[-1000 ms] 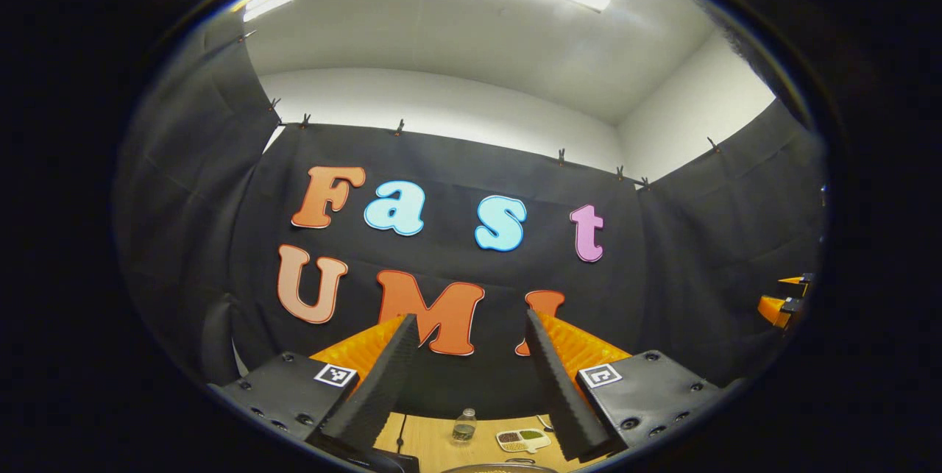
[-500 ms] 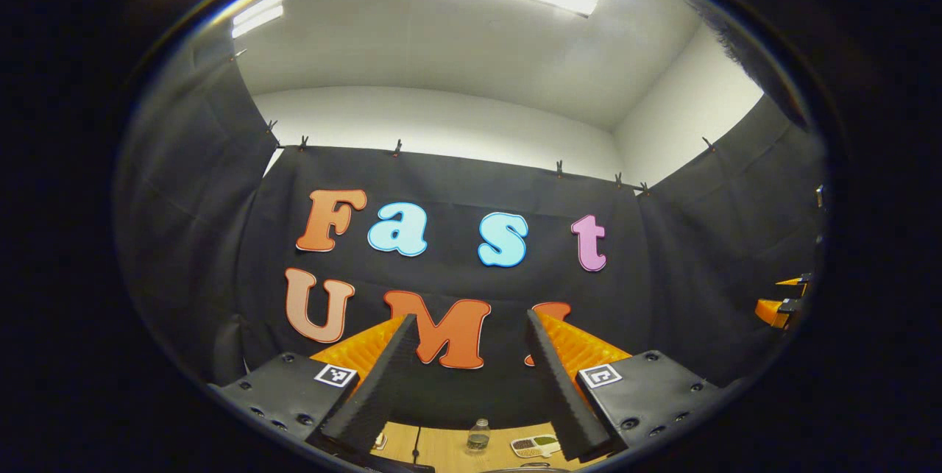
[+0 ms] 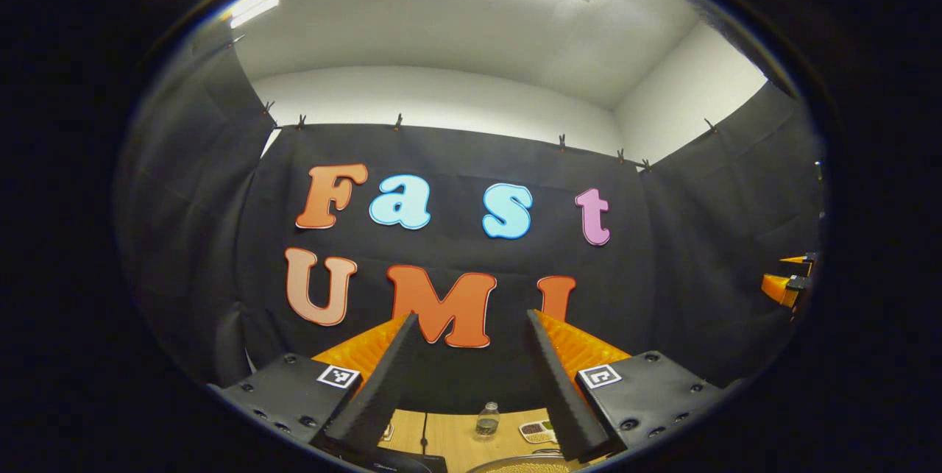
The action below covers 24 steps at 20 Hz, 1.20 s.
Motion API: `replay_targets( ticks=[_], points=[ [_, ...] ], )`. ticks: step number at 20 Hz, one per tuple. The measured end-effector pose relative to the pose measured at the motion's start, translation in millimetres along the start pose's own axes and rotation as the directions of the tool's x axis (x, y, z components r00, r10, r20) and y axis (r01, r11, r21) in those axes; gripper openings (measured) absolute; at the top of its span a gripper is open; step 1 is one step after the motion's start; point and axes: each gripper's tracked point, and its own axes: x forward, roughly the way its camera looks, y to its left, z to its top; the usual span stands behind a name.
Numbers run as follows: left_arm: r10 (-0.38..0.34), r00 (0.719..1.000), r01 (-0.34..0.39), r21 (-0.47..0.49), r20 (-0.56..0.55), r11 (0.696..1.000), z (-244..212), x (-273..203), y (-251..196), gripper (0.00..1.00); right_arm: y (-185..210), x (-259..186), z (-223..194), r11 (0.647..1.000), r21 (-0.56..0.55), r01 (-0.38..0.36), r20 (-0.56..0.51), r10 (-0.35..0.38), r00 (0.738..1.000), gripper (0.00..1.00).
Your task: First push the handle of the pot to place it horizontally, then grasp the pot with both hands and set it on the induction cooktop.
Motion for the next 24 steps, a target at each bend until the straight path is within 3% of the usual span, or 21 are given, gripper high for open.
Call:
replay_targets(
  ticks=[4,7,10,11,13,14,16,20,21,22,24],
  points=[
    [0.005,0.99,-0.009,-0.029,-0.139,1.0,-49,-4,3,0.84,0,3,-6,1.0,-0.002,-0.006,-0.008,0.006,1.0,0.94],
    [0.032,0.963,-0.036,-0.011,-0.269,0.999,-91,-16,5,0.63,3,9,-12,0.999,0.01,-0.036,-0.013,0.036,0.999,0.94],
    [0.103,0.903,-0.092,0.047,-0.416,0.995,-142,-40,11,0.18,6,14,-24,0.997,0.022,-0.072,-0.02,0.073,0.997,0.93],
    [0.096,0.877,-0.082,0.051,-0.47,0.995,-161,-48,7,0.12,7,16,-29,0.996,0.029,-0.085,-0.023,0.086,0.996,0.93],
    [0.083,0.819,-0.056,0.065,-0.568,0.996,-196,-74,-10,0.09,13,22,-39,0.993,0.045,-0.109,-0.038,0.111,0.993,0.94],
    [0.099,0.785,-0.059,0.085,-0.612,0.995,-215,-84,-11,0.08,16,23,-43,0.991,0.052,-0.124,-0.048,0.126,0.991,0.93],
    [0.053,0.693,-0.036,0.039,-0.719,0.999,-258,-104,-27,0.08,21,24,-47,0.987,0.053,-0.153,-0.052,0.156,0.986,0.94],
    [0.006,0.454,-0.084,-0.036,-0.891,0.996,-344,-159,-53,0.08,20,29,-61,0.984,0.057,-0.171,-0.062,0.174,0.983,0.94],
    [-0.02,0.375,-0.096,-0.061,-0.927,0.994,-363,-178,-59,0.08,20,29,-65,0.982,0.063,-0.175,-0.068,0.179,0.981,0.94],
    [-0.048,0.314,-0.111,-0.087,-0.948,0.99,-374,-195,-64,0.08,20,29,-68,0.981,0.072,-0.18,-0.075,0.185,0.98,0.94],
    [-0.072,0.221,-0.142,-0.105,-0.973,0.984,-397,-218,-70,0.08,18,29,-75,0.98,0.08,-0.181,-0.091,0.188,0.978,0.94]
  ],
)
